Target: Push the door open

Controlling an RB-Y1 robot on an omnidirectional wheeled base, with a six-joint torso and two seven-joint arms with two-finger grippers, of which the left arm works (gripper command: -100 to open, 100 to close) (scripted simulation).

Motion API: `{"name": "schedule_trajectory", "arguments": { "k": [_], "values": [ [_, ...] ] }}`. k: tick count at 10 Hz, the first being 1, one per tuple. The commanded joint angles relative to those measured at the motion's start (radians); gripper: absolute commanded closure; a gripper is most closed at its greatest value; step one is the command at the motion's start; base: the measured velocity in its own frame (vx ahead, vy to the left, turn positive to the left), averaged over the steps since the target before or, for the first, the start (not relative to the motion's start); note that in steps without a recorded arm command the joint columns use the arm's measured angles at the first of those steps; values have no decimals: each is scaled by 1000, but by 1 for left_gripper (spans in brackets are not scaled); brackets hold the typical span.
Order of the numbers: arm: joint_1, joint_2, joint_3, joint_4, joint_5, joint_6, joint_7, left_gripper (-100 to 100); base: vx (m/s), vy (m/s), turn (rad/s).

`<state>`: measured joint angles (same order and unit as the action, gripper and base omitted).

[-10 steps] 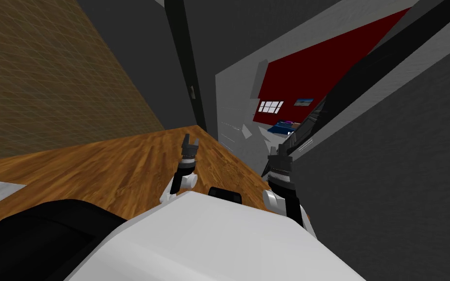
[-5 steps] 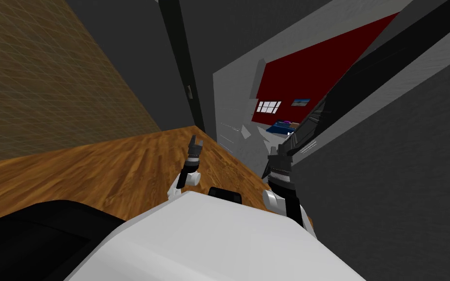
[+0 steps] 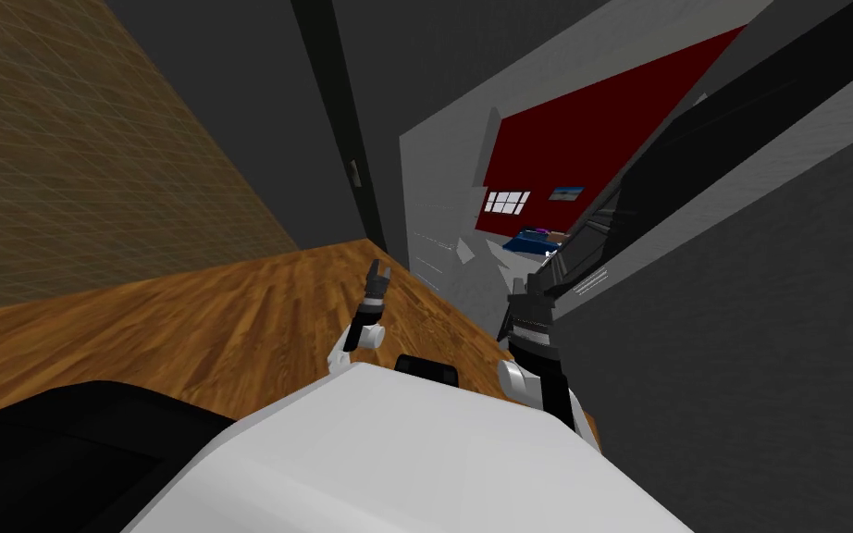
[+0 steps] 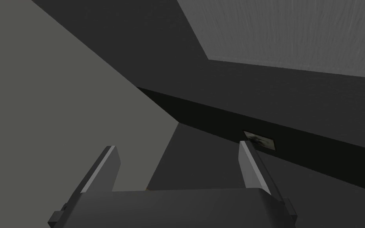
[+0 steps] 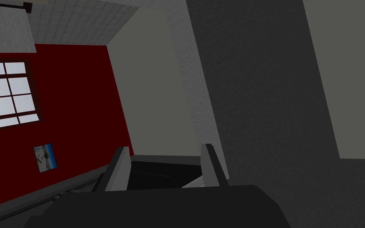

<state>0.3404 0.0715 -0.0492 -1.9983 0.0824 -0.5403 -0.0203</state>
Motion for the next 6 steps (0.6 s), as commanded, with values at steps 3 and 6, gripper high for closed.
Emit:
{"name": "schedule_trajectory", "arguments": {
  "k": [3,6],
  "values": [
    [-45,9,-16,70,13,8,-5,-100,89,35,-42],
    [-86,14,-31,135,23,14,-11,-100,98,38,-50]
  ]
}}
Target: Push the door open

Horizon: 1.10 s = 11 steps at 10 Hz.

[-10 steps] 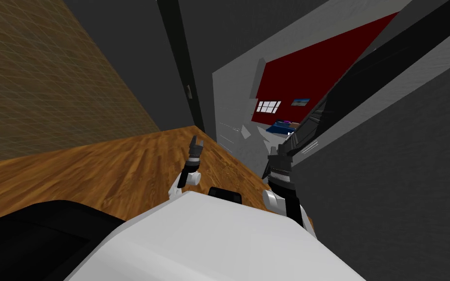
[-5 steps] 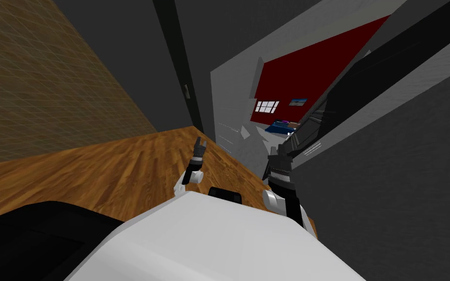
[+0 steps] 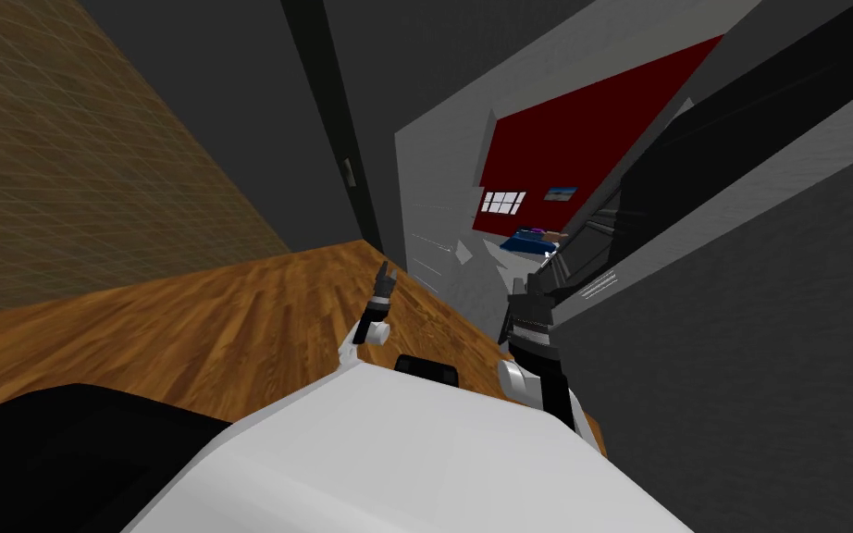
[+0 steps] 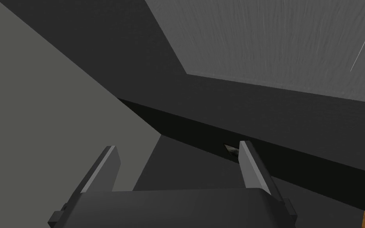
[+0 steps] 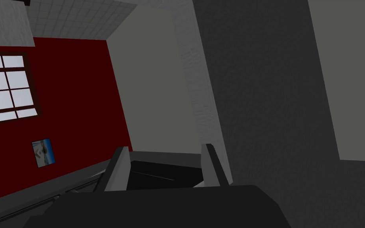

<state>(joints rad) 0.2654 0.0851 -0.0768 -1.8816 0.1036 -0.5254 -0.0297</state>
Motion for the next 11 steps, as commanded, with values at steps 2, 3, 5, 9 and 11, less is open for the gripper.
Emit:
{"name": "schedule_trajectory", "arguments": {
  "k": [2,3,5,9,11],
  "values": [
    [-38,4,-13,61,9,3,-5,-100,105,37,-47],
    [-66,6,-24,106,17,8,-9,-100,131,43,-95],
    [-95,8,-35,152,24,12,-13,-100,128,51,-60],
    [-154,11,-57,245,40,21,-21,-100,91,40,-51],
    [-183,11,-68,292,48,25,-25,-100,96,48,-56]
  ]
}}
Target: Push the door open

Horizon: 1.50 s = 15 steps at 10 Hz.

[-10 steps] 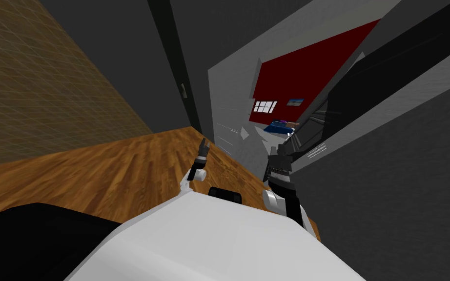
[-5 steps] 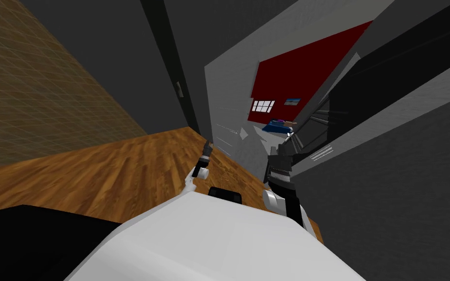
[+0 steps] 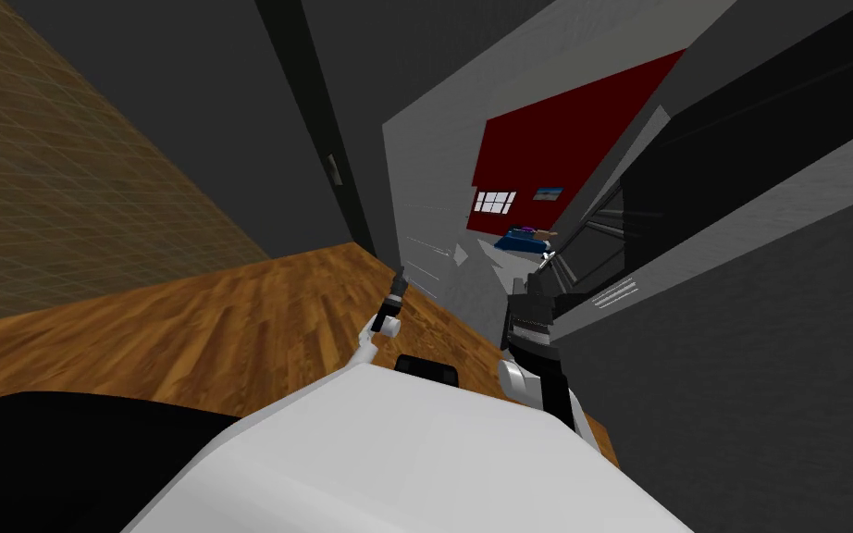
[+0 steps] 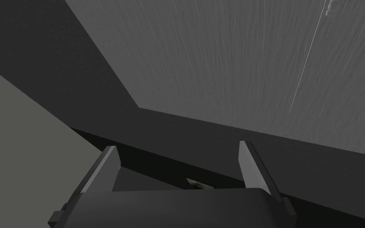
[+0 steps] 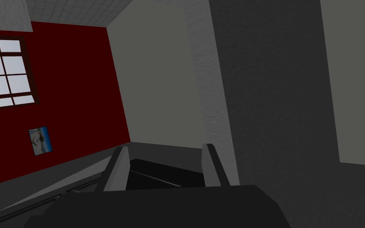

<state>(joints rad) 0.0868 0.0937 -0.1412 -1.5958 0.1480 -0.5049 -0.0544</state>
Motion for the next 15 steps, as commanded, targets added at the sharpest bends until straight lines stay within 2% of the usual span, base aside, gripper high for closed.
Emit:
{"name": "schedule_trajectory", "arguments": {
  "k": [1,5,6,14,15],
  "values": [
    [-20,2,-9,30,7,7,-2,-100,89,55,-49],
    [-79,0,-31,125,23,16,-10,-100,92,46,-51],
    [-109,-2,-42,172,31,21,-14,-100,135,67,-107],
    [-225,-15,-86,356,61,38,-30,-100,96,51,-53],
    [-253,-20,-96,399,68,42,-34,-100,123,92,-79]
  ]
}}
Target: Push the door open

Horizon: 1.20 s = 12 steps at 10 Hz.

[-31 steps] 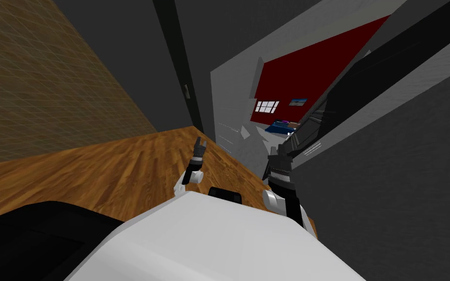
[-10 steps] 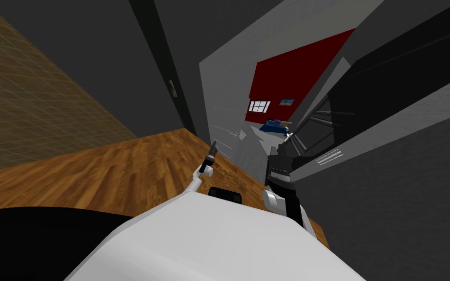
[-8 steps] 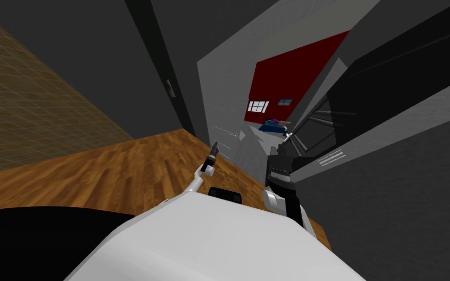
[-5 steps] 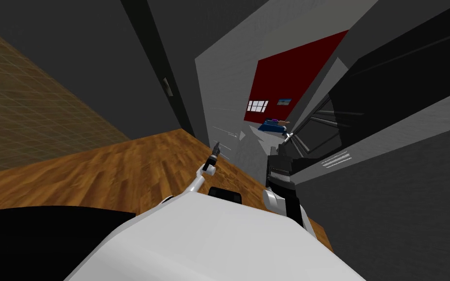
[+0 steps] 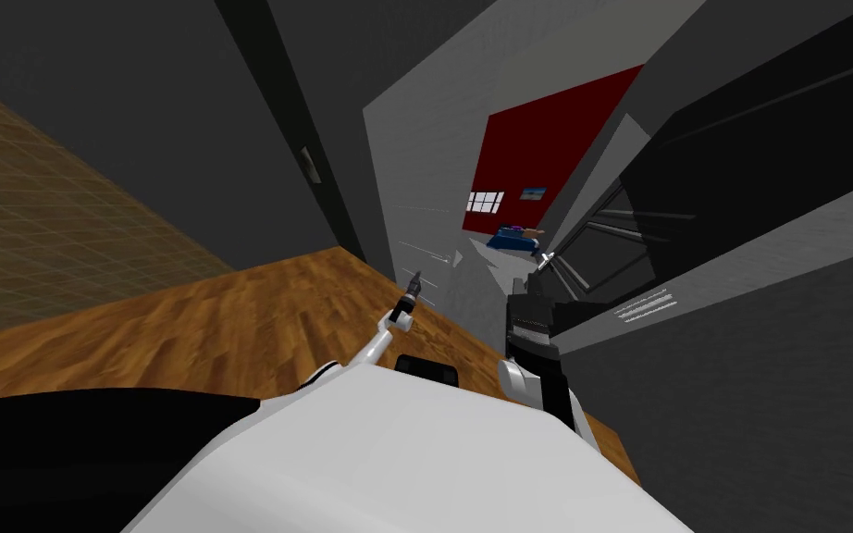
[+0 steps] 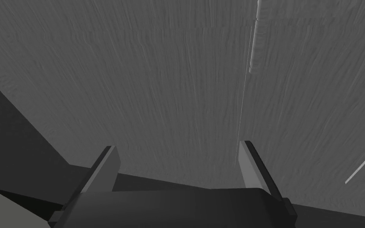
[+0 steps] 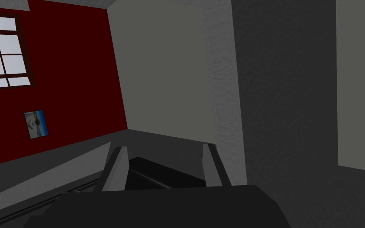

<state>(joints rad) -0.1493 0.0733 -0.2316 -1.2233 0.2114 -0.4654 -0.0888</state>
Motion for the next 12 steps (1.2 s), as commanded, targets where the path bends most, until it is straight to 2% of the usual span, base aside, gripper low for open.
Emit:
{"name": "schedule_trajectory", "arguments": {
  "k": [1,7,11,12],
  "values": [
    [-30,-2,-11,48,9,5,-1,-100,142,82,-80],
    [-107,-20,-39,170,29,16,-12,-100,86,49,-44],
    [-185,-46,-68,293,49,28,-22,-100,139,76,-70],
    [-195,-50,-72,309,52,30,-24,-100,143,66,-47]
  ]
}}
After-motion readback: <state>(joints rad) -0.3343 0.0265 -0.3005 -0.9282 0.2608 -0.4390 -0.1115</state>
